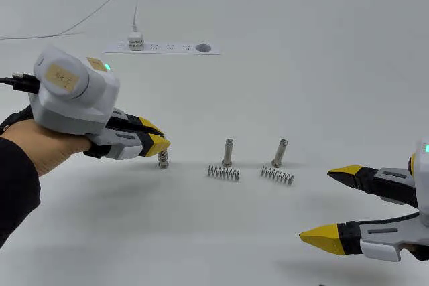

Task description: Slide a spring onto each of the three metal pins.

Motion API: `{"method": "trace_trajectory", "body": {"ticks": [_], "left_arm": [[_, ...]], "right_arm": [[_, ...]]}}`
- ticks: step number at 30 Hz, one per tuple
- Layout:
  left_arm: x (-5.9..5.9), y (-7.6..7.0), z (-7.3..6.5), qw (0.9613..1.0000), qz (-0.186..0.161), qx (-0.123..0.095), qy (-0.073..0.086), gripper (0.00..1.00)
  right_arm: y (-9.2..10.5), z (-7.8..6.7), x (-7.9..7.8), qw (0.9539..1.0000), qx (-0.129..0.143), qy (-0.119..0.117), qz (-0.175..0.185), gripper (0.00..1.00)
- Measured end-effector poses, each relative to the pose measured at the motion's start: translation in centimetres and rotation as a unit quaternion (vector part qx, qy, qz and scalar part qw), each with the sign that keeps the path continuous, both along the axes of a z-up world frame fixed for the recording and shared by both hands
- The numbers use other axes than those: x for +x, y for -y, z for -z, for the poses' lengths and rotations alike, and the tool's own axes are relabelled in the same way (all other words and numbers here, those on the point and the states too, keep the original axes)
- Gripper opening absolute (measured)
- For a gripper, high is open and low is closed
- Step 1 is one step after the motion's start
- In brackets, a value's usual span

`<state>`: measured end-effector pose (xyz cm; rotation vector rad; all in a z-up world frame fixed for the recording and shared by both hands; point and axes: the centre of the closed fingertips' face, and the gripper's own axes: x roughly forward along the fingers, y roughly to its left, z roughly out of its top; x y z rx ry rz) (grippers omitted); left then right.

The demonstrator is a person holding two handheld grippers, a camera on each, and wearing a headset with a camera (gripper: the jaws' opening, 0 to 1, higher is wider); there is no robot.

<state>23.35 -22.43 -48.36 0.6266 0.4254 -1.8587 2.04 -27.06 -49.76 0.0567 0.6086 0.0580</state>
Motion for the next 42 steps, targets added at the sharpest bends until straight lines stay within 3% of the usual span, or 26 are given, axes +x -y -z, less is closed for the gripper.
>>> {"method": "trace_trajectory", "body": {"ticks": [10,27,34,42], "left_arm": [[-0.1,-0.1,1.2,1.0000,-0.002,0.007,-0.001,0.10],[-0.2,0.0,1.3,1.0000,0.005,0.001,0.004,0.16],[0.2,0.0,0.4,0.9999,0.005,-0.012,0.007,0.23],[-0.4,0.2,-1.2,0.9991,0.021,-0.036,0.010,0.27]], "right_arm": [[-0.1,0.2,0.0,1.0000,0.002,-0.002,0.000,0.74],[-0.4,0.4,-0.2,1.0000,0.004,-0.005,0.001,0.74],[-0.4,0.5,-0.1,1.0000,0.005,-0.006,0.001,0.74],[-0.5,0.6,-0.1,1.0000,0.006,-0.007,0.001,0.74]]}}
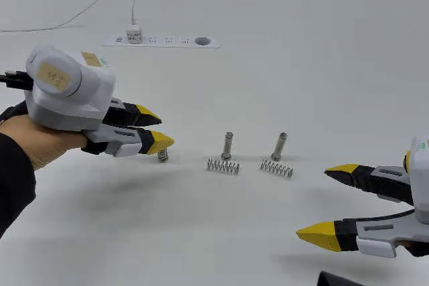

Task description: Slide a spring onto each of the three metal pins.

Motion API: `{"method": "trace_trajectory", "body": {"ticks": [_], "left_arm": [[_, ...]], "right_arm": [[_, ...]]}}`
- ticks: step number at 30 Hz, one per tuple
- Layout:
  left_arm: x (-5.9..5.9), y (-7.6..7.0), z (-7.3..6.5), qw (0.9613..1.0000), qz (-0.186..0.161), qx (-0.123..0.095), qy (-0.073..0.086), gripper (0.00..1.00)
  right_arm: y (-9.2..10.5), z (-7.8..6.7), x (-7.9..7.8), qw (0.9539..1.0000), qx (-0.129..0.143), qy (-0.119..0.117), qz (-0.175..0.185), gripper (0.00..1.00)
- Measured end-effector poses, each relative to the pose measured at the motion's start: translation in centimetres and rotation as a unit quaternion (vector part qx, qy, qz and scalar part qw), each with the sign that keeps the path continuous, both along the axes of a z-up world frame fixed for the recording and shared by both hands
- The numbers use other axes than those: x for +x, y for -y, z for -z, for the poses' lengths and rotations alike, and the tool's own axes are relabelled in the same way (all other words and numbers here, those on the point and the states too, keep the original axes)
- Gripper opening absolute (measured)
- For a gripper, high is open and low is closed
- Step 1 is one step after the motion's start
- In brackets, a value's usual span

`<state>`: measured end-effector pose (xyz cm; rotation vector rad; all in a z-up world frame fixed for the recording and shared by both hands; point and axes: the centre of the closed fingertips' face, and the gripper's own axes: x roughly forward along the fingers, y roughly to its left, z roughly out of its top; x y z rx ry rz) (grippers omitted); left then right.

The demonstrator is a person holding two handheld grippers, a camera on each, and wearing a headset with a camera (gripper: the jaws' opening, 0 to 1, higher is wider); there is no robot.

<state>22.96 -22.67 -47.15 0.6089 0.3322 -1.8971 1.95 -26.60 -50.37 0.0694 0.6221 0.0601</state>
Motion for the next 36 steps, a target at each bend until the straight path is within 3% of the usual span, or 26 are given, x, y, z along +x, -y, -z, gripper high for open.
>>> {"method": "trace_trajectory", "body": {"ticks": [11,17,25,36], "left_arm": [[-2.5,1.0,-1.5,0.9990,0.040,-0.018,0.005,0.28],[-4.2,1.4,-1.7,0.9978,0.062,-0.020,0.009,0.27],[-6.0,1.4,-0.4,0.9939,0.101,0.000,0.045,0.27],[-7.1,1.8,0.8,0.9917,0.115,0.028,0.051,0.24]], "right_arm": [[0.0,-0.3,0.1,1.0000,-0.001,0.002,-0.002,0.74],[-0.1,-0.3,0.1,1.0000,0.000,0.003,-0.002,0.74],[-0.2,-0.5,0.1,1.0000,0.000,0.003,-0.003,0.74],[-0.4,-0.2,0.0,1.0000,0.004,0.004,0.000,0.74]]}}
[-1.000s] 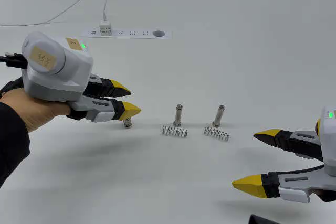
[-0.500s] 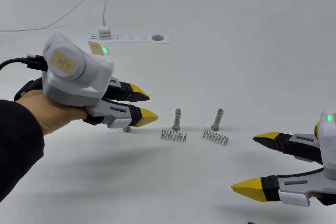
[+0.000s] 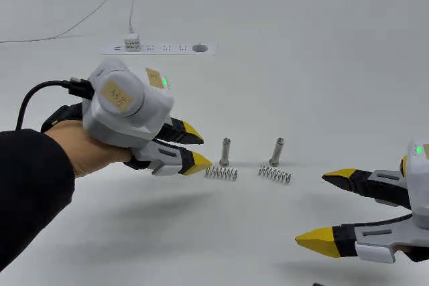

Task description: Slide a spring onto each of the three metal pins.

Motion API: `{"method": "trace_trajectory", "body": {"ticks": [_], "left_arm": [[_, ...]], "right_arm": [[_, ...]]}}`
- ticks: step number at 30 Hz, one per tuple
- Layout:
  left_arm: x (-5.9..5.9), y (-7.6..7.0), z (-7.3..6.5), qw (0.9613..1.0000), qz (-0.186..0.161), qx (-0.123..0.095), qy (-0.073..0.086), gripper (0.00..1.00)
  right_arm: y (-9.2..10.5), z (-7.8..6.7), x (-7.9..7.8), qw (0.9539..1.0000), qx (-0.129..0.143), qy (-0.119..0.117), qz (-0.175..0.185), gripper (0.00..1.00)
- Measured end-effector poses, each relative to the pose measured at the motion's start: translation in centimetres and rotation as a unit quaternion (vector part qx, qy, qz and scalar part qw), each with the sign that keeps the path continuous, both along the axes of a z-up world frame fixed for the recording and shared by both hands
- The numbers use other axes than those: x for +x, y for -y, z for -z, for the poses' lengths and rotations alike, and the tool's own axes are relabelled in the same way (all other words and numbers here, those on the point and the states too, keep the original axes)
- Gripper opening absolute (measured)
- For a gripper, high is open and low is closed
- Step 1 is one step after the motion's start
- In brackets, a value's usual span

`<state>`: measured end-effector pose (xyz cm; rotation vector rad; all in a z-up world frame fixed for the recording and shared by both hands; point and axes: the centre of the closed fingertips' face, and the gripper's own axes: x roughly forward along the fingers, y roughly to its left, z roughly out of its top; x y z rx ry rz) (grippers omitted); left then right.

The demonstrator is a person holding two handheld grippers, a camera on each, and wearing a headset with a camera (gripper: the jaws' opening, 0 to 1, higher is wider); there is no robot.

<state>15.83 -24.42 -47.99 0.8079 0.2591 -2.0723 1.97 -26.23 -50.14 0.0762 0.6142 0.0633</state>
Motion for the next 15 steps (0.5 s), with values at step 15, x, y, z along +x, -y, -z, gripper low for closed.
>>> {"method": "trace_trajectory", "body": {"ticks": [15], "left_arm": [[-1.2,0.7,2.3,0.9993,0.004,0.036,0.012,0.22]], "right_arm": [[0.2,0.3,-0.3,1.0000,0.004,0.001,0.006,0.74]]}}
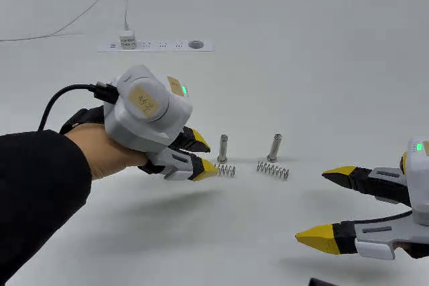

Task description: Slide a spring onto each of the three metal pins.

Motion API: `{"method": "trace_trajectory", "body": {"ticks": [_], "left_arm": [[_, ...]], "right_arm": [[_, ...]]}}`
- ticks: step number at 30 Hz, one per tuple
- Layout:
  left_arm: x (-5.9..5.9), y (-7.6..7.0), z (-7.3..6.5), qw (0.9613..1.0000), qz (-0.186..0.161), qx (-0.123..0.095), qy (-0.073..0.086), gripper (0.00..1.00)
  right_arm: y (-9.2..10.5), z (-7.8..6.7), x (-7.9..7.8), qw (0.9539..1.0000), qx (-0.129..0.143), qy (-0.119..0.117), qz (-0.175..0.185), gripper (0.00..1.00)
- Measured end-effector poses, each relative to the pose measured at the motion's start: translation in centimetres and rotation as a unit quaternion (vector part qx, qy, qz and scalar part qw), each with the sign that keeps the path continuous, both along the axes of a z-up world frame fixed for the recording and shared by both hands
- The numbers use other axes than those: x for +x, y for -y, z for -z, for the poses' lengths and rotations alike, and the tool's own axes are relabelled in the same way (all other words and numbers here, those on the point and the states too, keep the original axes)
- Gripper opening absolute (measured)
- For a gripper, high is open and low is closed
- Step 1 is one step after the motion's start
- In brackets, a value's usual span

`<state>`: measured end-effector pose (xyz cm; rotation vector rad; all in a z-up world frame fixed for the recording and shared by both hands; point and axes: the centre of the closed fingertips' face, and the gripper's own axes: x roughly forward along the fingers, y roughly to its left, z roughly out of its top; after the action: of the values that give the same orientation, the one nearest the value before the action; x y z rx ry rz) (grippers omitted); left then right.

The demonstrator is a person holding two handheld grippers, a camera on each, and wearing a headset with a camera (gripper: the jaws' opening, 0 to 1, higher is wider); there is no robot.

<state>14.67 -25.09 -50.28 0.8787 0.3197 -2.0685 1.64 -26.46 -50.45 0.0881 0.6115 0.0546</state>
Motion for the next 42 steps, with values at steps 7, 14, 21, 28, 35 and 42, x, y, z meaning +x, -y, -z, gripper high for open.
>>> {"method": "trace_trajectory", "body": {"ticks": [7,14,21,28,35,42], "left_arm": [[0.1,0.2,0.9,0.9998,-0.011,0.015,0.003,0.20],[0.2,0.4,1.7,0.9993,-0.029,0.025,0.005,0.21],[0.4,0.5,2.5,0.9986,-0.036,0.033,0.018,0.21],[0.6,0.0,3.2,0.9978,-0.040,0.047,0.024,0.19],[0.7,-0.5,3.5,0.9973,-0.039,0.050,0.037,0.17],[0.7,-0.6,4.0,0.9968,-0.046,0.052,0.041,0.15]], "right_arm": [[0.1,0.1,-0.1,1.0000,0.001,0.000,0.003,0.74],[0.0,0.3,-0.2,1.0000,0.002,-0.001,0.002,0.74],[-0.1,0.4,-0.2,1.0000,0.003,-0.001,0.002,0.74],[-0.1,0.4,-0.2,1.0000,0.004,-0.001,0.002,0.74],[-0.5,0.3,0.1,1.0000,0.005,-0.001,-0.002,0.74],[-0.6,0.1,0.2,1.0000,0.004,0.000,-0.006,0.74]]}}
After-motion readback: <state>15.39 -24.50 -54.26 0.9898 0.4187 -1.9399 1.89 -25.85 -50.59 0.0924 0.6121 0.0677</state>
